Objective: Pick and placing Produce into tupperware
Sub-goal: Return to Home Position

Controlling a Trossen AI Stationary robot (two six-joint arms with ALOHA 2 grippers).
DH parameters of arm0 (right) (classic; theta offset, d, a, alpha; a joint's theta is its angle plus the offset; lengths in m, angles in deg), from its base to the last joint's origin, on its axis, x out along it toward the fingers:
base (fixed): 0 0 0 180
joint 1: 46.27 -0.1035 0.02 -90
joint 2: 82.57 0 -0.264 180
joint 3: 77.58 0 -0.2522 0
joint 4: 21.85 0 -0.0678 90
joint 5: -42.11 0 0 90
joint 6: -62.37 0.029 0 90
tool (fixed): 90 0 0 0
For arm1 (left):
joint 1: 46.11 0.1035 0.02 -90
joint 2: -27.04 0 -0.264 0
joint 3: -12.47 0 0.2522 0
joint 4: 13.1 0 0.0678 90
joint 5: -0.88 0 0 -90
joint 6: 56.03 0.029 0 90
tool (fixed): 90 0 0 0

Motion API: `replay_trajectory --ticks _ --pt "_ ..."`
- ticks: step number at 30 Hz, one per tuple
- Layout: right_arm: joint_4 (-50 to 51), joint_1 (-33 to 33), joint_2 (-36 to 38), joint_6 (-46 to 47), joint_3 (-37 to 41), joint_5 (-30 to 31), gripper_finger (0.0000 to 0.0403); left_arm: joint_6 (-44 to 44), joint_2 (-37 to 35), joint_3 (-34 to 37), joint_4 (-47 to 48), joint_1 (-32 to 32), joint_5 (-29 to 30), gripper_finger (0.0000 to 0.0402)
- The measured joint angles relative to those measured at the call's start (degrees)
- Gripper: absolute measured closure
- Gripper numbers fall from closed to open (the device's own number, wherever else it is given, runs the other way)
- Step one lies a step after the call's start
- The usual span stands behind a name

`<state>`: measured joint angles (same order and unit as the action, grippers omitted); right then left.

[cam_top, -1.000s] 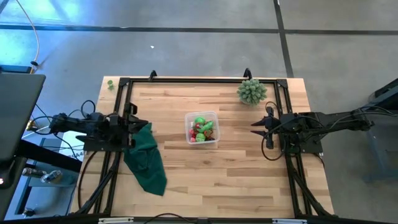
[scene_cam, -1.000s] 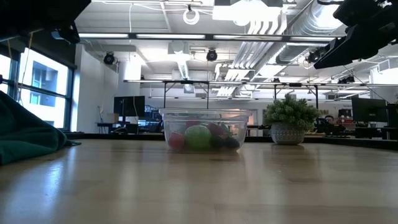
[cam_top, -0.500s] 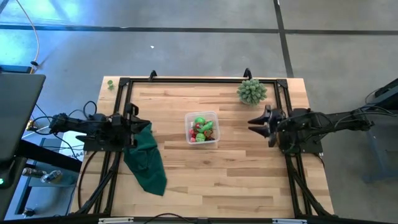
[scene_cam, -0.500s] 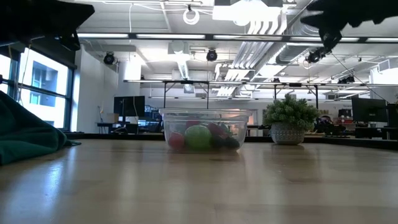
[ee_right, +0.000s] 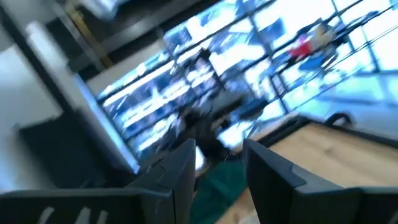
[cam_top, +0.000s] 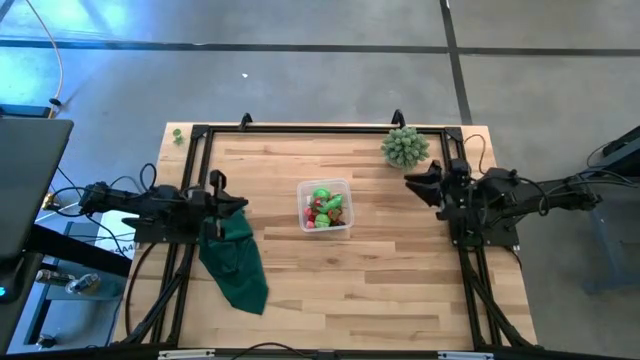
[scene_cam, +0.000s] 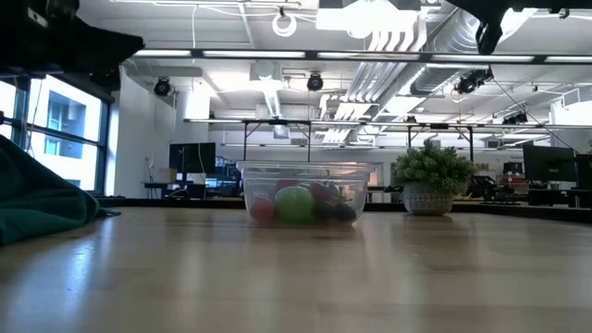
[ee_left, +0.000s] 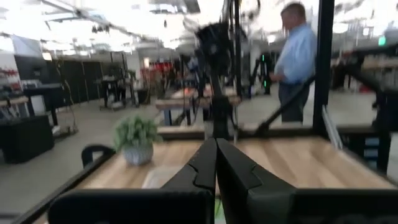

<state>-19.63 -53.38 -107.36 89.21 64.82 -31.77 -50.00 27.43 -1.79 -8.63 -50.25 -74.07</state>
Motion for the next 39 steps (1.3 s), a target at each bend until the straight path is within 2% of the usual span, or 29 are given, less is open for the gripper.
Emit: replay_trajectory --ticks 3,8,12,19,26,31,39 --pt "-5.0 0.0 0.2 -0.9 0.0 3.9 0.0279 0.0 0.0 0.0 3.4 0.0 0.0 0.0398" --pt "-16.1 0.0 1.7 -9.6 0.0 4.3 0.0279 0.1 0.1 0.0 6.1 0.0 0.0 0.0398" --pt "-18.4 0.0 5.1 -14.3 0.0 2.7 0.0279 0.1 0.2 0.0 6.1 0.0 0.0 0.0399" --pt "-10.5 0.0 14.9 -16.8 0.0 -0.1 0.0279 0.1 0.2 0.0 6.1 0.0 0.0 0.0399" --pt "2.4 0.0 22.9 -13.3 0.0 1.4 0.0279 0.1 0.2 0.0 6.1 0.0 0.0 0.0399" --pt "10.3 0.0 24.6 -13.8 0.0 1.4 0.0279 0.1 0.2 0.0 6.1 0.0 0.0 0.0399" --pt "17.2 0.0 24.6 -14.9 0.0 2.5 0.0279 0.1 0.2 0.0 6.1 0.0 0.0 0.0399"
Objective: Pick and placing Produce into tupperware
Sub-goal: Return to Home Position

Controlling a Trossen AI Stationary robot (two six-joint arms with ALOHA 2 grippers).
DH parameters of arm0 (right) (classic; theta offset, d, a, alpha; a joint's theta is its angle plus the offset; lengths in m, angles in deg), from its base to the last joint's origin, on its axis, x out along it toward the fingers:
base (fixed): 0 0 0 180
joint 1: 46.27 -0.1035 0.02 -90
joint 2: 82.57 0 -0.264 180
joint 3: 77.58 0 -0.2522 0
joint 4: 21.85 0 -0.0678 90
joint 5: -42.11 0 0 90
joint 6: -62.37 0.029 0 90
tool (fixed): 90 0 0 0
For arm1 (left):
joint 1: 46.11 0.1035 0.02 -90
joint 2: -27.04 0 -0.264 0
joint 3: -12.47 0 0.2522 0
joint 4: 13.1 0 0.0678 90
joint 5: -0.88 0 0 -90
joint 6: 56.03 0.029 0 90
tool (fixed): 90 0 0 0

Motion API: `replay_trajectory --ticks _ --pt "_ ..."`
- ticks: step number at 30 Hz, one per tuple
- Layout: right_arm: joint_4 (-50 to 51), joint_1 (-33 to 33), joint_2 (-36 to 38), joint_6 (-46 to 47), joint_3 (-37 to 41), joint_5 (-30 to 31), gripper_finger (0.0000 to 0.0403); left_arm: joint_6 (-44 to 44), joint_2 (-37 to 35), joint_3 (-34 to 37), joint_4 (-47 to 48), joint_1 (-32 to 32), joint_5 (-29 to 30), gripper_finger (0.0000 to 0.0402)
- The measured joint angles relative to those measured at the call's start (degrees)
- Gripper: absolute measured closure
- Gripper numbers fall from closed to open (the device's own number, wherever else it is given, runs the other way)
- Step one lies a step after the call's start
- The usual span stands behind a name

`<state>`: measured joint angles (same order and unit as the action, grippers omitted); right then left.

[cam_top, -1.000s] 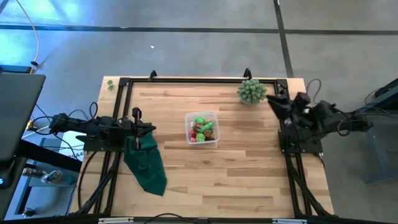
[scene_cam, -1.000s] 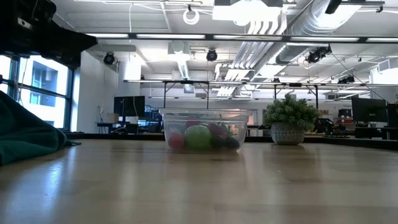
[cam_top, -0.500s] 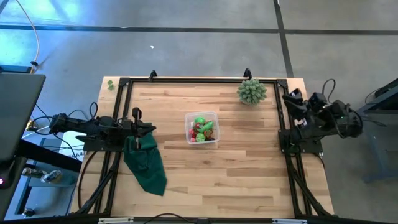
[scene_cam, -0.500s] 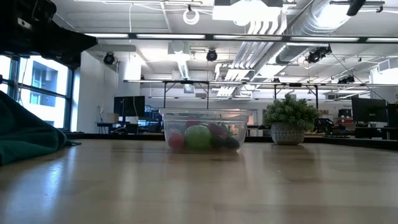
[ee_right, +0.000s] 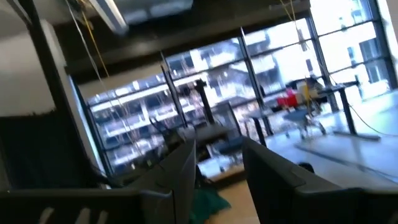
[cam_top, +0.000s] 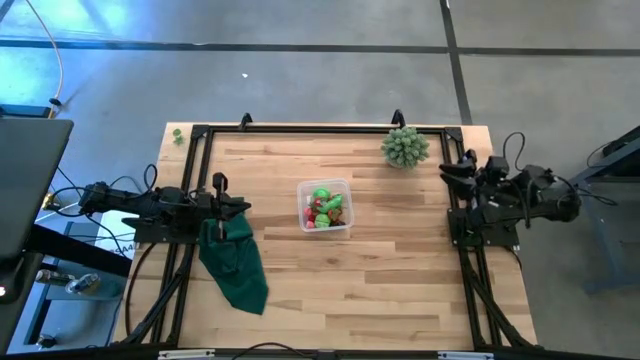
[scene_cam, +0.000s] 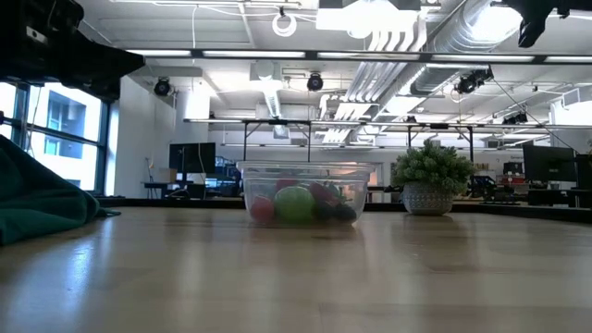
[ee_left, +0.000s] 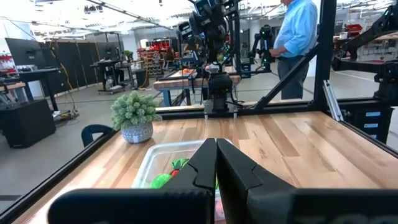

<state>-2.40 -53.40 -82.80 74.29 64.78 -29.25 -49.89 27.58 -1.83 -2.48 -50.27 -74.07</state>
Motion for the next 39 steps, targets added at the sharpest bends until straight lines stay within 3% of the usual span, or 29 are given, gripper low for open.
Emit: replay_trajectory --ticks 13,21,28,39 --pt "21.5 0.0 -0.2 1.0 0.0 -1.0 0.0290 0.0 0.0 0.0 0.0 0.0 0.0 0.0399" --pt "19.4 0.0 -0.2 0.6 0.1 -0.8 0.0395 0.0 0.0 0.0 0.0 0.0 0.0 0.0399" --pt "6.3 0.0 -0.1 1.1 5.8 -0.7 0.0382 0.0 0.0 0.0 0.0 0.0 0.0 0.0399" --pt "-7.4 0.0 -0.1 5.6 16.6 -2.4 0.0401 0.0 0.0 0.0 0.0 0.0 0.0 0.0399"
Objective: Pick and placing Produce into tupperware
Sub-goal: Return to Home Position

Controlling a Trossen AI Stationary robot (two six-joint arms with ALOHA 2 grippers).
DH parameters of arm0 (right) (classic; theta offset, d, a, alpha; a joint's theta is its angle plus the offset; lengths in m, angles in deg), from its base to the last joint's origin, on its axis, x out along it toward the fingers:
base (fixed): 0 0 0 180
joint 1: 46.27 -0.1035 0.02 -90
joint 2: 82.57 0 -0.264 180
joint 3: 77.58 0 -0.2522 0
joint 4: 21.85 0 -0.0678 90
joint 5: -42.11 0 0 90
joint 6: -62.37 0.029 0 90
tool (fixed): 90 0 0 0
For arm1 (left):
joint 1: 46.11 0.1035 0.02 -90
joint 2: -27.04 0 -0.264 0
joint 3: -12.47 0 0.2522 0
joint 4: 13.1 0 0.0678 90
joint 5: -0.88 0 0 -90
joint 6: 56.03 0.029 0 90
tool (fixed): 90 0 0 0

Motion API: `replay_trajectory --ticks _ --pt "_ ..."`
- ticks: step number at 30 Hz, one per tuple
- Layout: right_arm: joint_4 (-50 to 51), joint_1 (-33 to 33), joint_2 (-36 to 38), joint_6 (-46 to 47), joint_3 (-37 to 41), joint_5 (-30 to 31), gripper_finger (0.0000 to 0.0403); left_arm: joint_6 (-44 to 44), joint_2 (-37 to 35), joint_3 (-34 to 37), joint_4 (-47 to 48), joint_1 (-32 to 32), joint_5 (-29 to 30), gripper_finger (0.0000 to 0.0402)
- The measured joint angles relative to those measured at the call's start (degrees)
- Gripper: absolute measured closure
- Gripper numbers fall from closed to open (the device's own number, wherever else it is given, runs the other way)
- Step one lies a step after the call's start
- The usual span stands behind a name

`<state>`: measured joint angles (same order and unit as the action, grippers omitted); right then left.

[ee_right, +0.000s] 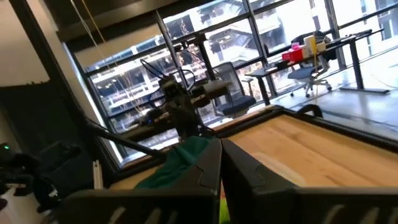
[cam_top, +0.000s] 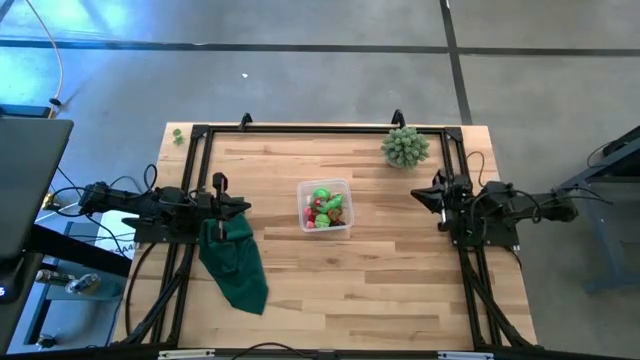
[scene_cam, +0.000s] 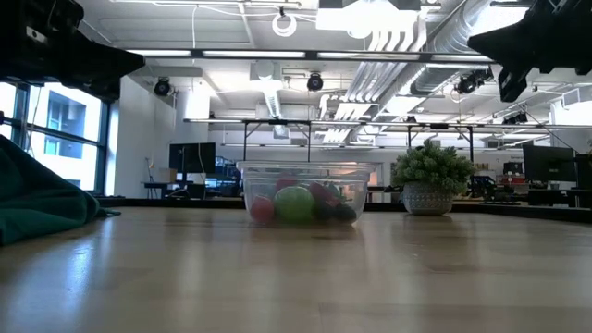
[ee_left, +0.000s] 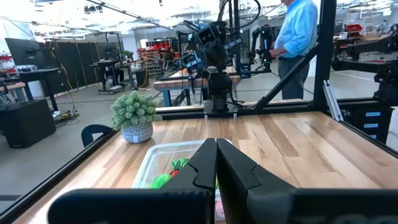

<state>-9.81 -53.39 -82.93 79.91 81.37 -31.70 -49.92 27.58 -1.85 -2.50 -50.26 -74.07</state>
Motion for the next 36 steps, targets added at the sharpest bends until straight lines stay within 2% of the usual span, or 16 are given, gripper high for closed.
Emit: replay_trajectory --ticks 4,10,13,36 --pt "-4.1 0.0 0.0 1.5 3.9 -0.2 0.0402 0.0 0.0 0.0 0.0 0.0 0.0 0.0399" --pt "-4.3 0.0 0.0 2.4 6.7 -0.4 0.0403 0.0 0.0 0.0 0.0 0.0 0.0 0.0399" --pt "-1.5 0.0 0.0 1.9 6.7 -0.4 0.0402 0.0 0.0 0.0 0.0 0.0 0.0 0.0399" --pt "-1.1 0.0 -0.4 1.7 6.6 -0.2 0.0402 0.0 0.0 0.0 0.0 0.0 0.0 0.0399"
